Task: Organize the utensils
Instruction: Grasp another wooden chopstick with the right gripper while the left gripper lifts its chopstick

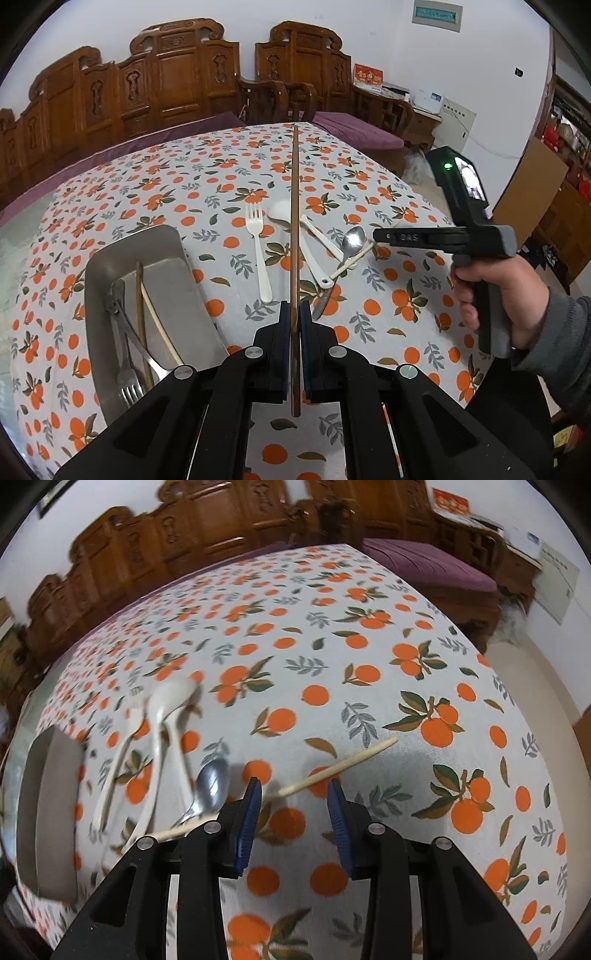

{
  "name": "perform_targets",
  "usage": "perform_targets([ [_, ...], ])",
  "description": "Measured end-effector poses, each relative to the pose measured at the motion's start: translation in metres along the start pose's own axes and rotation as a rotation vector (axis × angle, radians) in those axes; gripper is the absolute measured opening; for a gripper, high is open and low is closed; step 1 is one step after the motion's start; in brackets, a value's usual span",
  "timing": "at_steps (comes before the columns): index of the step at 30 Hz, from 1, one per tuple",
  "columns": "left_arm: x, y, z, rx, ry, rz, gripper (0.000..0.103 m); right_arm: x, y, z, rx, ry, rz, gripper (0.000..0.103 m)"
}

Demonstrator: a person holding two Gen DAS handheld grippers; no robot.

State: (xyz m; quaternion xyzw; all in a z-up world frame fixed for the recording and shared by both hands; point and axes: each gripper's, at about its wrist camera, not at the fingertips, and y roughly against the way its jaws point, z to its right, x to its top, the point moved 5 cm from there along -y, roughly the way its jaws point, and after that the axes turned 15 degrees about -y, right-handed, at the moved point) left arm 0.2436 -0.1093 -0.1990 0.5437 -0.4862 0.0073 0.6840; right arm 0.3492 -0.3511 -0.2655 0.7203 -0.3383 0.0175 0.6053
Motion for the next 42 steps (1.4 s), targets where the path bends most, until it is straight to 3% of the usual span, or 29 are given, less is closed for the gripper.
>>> perform_targets([
  [13, -0.001, 0.010, -0.013, 0.011, 0.030, 0.020, 0.004, 0.001, -0.008, -0.003, -0.116, 0.096, -0.036, 0.039],
  [21, 0.001, 0.012, -0.011, 0.009, 0.025, 0.030, 0.004, -0.006, -0.002, 0.013, -0.123, 0.087, -0.094, 0.030],
  [30, 0.002, 0.015, -0.011, 0.008, 0.023, 0.036, 0.004, -0.002, 0.000, 0.022, -0.126, 0.041, -0.064, 0.015],
  [42, -0.001, 0.022, -0.019, 0.037, 0.040, 0.041, 0.004, 0.006, 0.001, 0.032, -0.110, 0.029, -0.053, 0.006],
])
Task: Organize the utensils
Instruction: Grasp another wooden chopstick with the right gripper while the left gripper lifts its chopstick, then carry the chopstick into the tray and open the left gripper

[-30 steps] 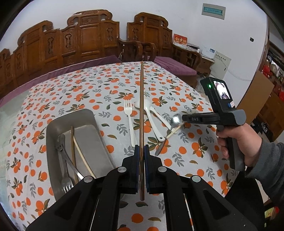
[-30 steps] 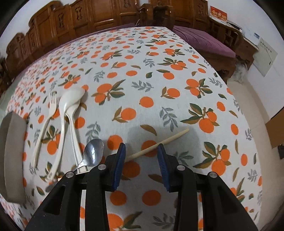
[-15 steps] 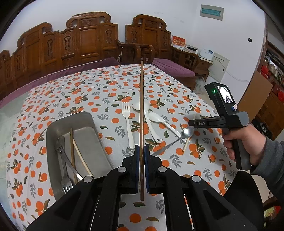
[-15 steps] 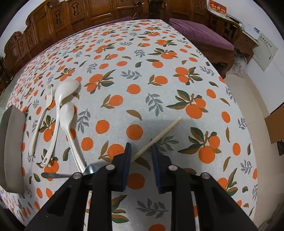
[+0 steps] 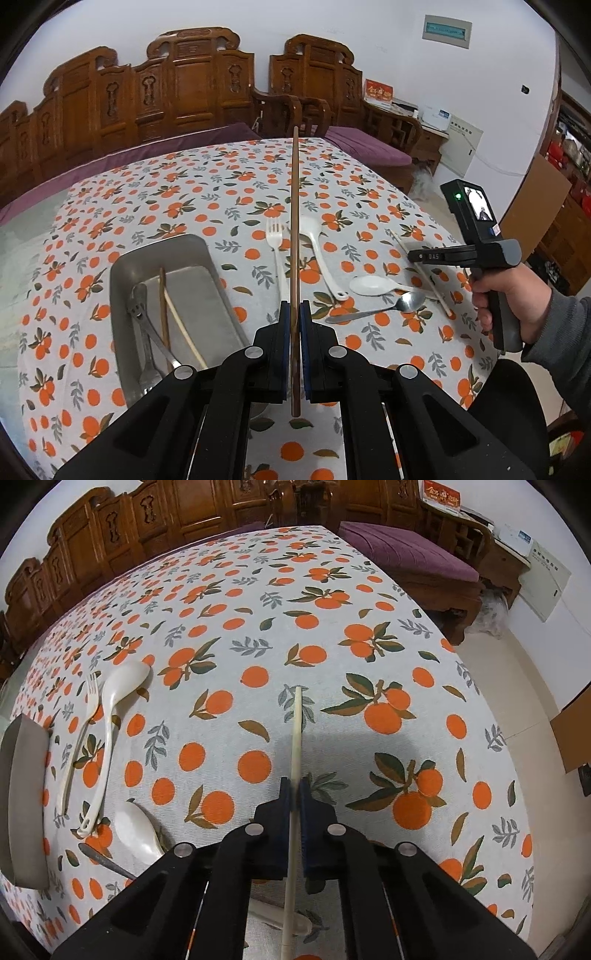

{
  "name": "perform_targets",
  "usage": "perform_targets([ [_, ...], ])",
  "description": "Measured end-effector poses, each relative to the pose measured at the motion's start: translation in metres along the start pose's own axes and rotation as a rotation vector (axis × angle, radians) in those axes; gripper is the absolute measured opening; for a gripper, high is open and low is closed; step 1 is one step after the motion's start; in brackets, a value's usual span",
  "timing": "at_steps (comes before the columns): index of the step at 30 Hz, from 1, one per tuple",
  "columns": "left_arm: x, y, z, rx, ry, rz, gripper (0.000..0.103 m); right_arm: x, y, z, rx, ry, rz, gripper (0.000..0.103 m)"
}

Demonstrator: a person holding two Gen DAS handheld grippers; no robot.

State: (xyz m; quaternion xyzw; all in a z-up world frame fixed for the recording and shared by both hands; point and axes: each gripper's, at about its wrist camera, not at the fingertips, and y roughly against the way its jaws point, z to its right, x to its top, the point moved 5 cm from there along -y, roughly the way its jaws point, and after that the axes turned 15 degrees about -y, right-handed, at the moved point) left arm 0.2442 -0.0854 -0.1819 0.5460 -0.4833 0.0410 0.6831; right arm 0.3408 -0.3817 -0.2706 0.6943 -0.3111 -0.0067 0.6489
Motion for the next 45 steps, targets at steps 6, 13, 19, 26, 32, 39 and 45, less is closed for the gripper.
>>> perform_targets([
  [6, -0.006, 0.008, -0.016, 0.039, 0.028, 0.000, 0.004, 0.001, 0.019, -0.010, 0.054, 0.020, 0.032, 0.006],
  [13, -0.012, 0.016, -0.039, 0.072, 0.071, -0.006, 0.004, -0.002, 0.059, -0.046, 0.150, 0.101, 0.082, 0.006],
  [19, -0.025, 0.011, -0.055, 0.085, 0.092, -0.051, 0.004, -0.013, 0.089, -0.085, 0.242, 0.175, 0.106, 0.006],
  [26, -0.040, -0.007, -0.075, 0.080, 0.133, -0.110, 0.004, -0.028, 0.111, -0.136, 0.350, 0.232, 0.104, 0.006],
  [32, -0.056, -0.027, -0.084, 0.075, 0.152, -0.178, 0.004, -0.036, 0.122, -0.171, 0.411, 0.270, 0.103, 0.006],
  [39, -0.069, -0.040, -0.084, 0.075, 0.133, -0.250, 0.004, -0.044, 0.123, -0.198, 0.441, 0.305, 0.096, 0.006],
  [45, -0.070, -0.041, -0.085, 0.083, 0.124, -0.265, 0.005, -0.049, 0.120, -0.213, 0.451, 0.321, 0.084, 0.006],
])
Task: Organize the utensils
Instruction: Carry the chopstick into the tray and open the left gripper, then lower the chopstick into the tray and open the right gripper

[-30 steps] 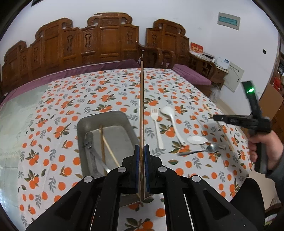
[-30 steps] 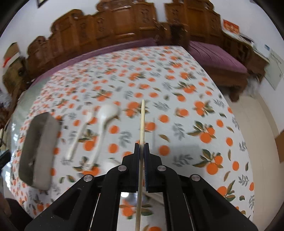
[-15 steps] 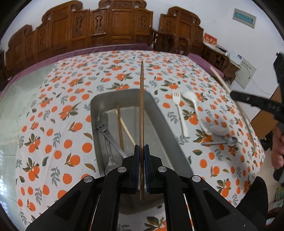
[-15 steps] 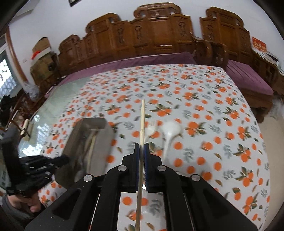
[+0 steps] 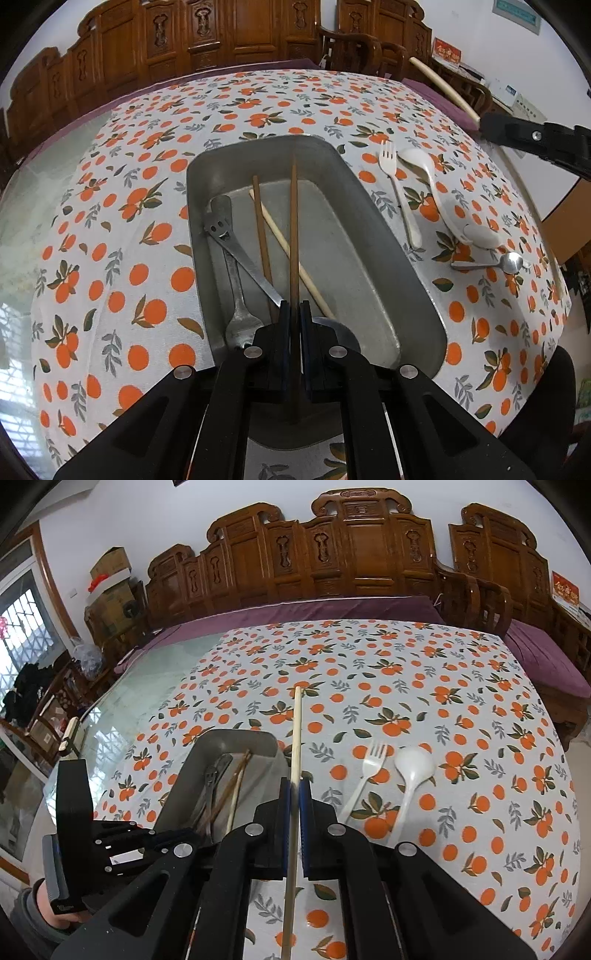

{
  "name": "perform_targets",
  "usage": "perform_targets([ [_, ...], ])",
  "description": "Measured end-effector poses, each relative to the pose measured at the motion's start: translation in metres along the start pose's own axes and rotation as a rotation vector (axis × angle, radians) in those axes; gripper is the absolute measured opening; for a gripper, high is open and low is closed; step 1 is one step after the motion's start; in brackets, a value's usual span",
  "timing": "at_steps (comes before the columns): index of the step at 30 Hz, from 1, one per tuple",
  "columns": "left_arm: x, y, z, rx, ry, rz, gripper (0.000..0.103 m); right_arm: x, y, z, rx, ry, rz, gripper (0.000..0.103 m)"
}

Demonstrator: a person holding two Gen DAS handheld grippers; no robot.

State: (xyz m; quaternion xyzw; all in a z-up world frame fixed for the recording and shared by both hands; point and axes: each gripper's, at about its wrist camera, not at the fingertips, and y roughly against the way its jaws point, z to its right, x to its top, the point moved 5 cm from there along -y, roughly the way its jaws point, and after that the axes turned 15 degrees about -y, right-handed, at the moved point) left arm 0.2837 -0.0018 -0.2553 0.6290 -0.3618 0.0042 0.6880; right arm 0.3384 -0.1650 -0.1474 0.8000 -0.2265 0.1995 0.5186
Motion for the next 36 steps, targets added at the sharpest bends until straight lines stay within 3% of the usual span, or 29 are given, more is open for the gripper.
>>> perform_targets([
  [5, 0.006, 0.017, -0.006, 0.006, 0.015, 0.045, 0.006, -0.001, -0.005, -0.012, 0.015, 0.013, -0.008, 0.006],
  [8, 0.009, 0.031, -0.013, 0.025, 0.024, 0.084, 0.018, -0.002, -0.008, -0.019, 0.032, 0.017, -0.014, 0.006],
  [19, 0.014, 0.070, -0.056, 0.119, 0.097, 0.180, 0.033, -0.011, -0.033, -0.058, 0.109, 0.050, -0.035, 0.006],
  [36, 0.010, 0.090, -0.077, 0.163, 0.122, 0.217, 0.034, -0.035, -0.098, -0.073, 0.076, 0.079, -0.109, 0.006],
])
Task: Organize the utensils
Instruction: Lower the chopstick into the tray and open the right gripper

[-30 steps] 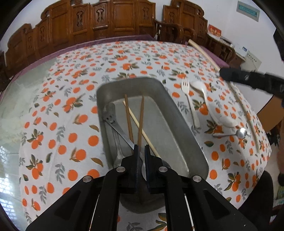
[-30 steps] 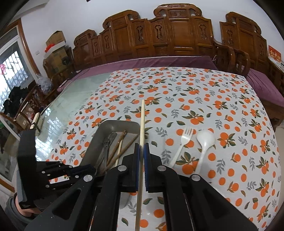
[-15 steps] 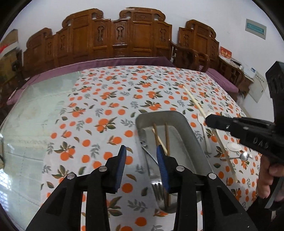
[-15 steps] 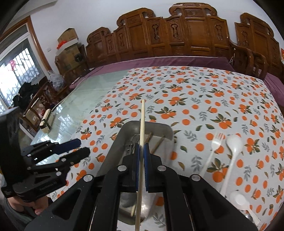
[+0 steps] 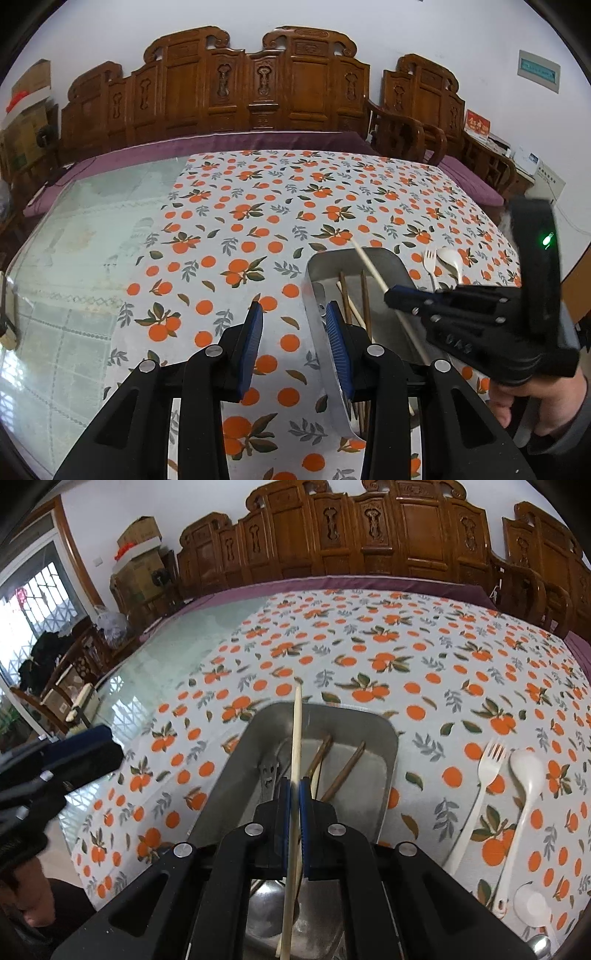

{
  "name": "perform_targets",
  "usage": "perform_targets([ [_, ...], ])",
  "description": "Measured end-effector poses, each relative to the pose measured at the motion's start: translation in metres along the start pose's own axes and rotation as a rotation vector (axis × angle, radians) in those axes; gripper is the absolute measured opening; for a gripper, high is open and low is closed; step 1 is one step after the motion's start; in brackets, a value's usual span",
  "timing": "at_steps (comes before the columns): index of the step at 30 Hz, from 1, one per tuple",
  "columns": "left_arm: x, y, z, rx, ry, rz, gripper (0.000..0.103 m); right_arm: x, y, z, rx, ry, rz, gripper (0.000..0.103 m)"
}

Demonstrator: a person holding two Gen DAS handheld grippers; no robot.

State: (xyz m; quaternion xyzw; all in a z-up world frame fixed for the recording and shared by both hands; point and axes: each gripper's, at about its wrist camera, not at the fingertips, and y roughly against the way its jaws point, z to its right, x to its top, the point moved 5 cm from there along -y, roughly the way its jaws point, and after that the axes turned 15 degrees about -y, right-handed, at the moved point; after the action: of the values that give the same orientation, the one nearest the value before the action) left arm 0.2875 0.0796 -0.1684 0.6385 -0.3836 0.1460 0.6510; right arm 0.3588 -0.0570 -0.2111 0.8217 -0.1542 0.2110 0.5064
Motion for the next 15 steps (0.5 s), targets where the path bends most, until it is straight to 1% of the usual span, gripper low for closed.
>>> perform_targets([
  [3, 0.000, 0.001, -0.002, -0.001, 0.002, 0.003, 0.034, -0.007, -0.005, 0.003, -0.010, -0.003, -0.007, 0.006],
  [9, 0.000, 0.000, -0.002, -0.001, 0.001, 0.003, 0.034, -0.010, -0.010, 0.004, -0.014, -0.004, -0.018, 0.007],
  [12, 0.000, 0.001, 0.000, -0.003, 0.001, 0.003, 0.034, -0.009, -0.003, 0.006, 0.004, 0.001, -0.013, 0.007],
  [15, 0.002, 0.001, 0.007, -0.008, -0.007, 0.004, 0.034, -0.008, 0.018, 0.016, 0.016, 0.001, 0.014, 0.008],
])
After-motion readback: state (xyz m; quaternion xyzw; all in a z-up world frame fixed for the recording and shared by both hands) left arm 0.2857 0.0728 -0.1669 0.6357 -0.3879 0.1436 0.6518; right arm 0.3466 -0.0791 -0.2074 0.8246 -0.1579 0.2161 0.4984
